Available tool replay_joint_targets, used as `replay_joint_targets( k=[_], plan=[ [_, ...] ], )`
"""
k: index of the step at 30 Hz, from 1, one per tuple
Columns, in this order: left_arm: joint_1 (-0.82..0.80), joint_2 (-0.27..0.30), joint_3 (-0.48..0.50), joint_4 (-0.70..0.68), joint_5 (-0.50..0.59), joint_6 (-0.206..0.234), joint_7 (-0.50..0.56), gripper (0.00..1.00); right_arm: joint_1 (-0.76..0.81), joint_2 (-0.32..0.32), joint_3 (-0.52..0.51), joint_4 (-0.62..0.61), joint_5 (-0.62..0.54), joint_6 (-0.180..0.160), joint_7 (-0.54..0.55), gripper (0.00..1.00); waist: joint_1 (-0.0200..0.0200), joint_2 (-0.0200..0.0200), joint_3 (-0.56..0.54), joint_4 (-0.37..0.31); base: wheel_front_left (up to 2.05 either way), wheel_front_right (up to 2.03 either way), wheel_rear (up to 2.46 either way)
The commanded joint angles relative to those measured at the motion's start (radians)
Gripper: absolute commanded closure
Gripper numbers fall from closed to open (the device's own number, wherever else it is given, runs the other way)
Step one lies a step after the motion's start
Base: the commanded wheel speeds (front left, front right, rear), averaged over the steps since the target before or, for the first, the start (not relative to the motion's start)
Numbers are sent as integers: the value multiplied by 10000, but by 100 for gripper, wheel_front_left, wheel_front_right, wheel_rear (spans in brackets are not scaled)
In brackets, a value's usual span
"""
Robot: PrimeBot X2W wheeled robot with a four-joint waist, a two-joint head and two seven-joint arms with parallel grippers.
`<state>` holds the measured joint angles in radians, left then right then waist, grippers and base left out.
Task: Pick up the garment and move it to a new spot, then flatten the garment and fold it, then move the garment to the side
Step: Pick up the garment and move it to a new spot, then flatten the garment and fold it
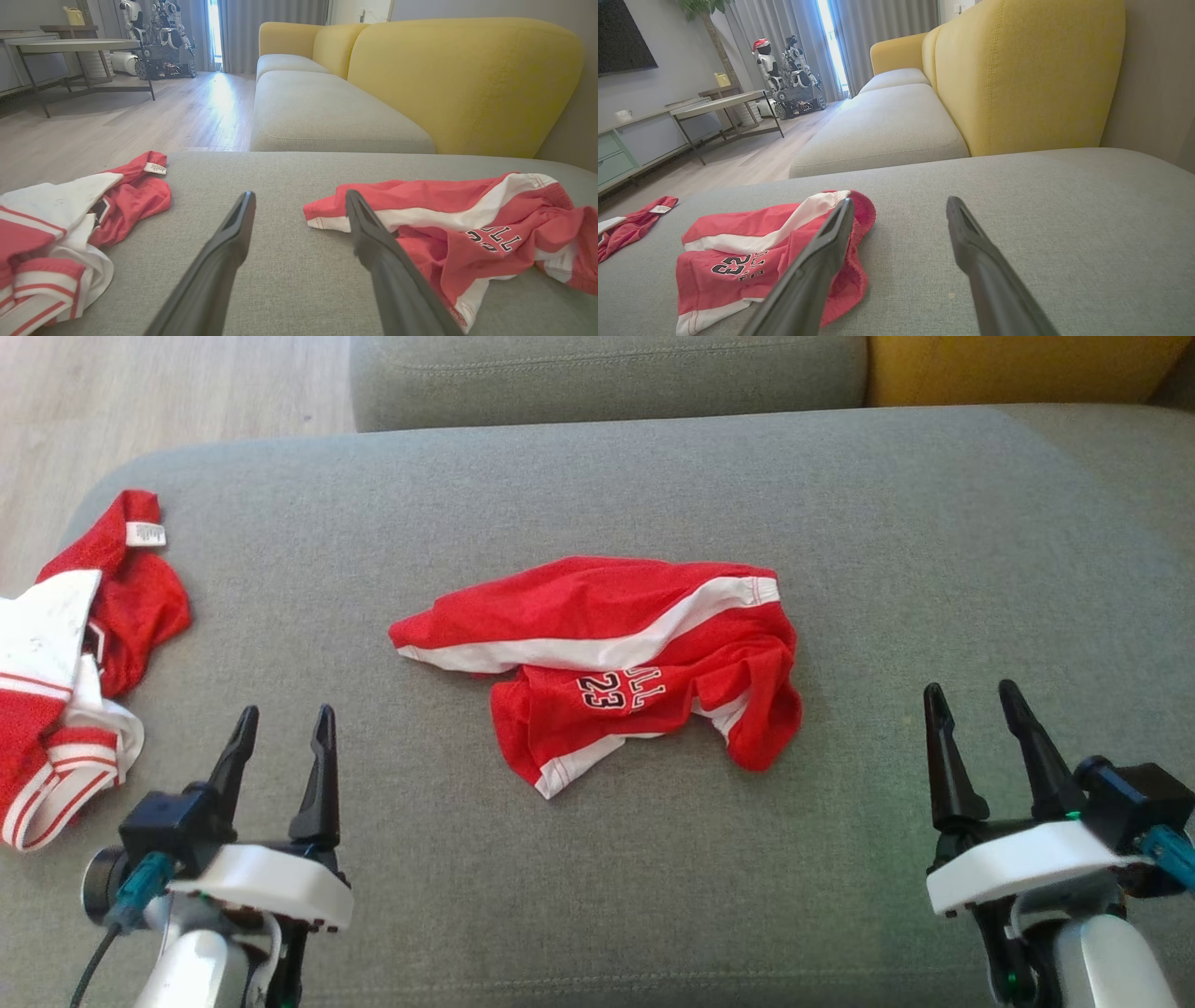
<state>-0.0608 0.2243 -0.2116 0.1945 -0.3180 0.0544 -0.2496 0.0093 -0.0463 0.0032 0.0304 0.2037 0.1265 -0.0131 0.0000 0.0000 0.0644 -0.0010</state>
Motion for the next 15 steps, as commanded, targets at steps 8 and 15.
replay_joint_targets(
  k=[8,15],
  plan=[
    [-471,403,398,-326,152,173,-122,0,-364,-39,221,-376,-22,42,-48,0,0,0,25,17,0,0,0],
    [-491,418,350,-276,90,166,-122,0,-386,-39,182,-397,-39,42,-42,0,0,0,32,48,0,0,0]
  ],
)
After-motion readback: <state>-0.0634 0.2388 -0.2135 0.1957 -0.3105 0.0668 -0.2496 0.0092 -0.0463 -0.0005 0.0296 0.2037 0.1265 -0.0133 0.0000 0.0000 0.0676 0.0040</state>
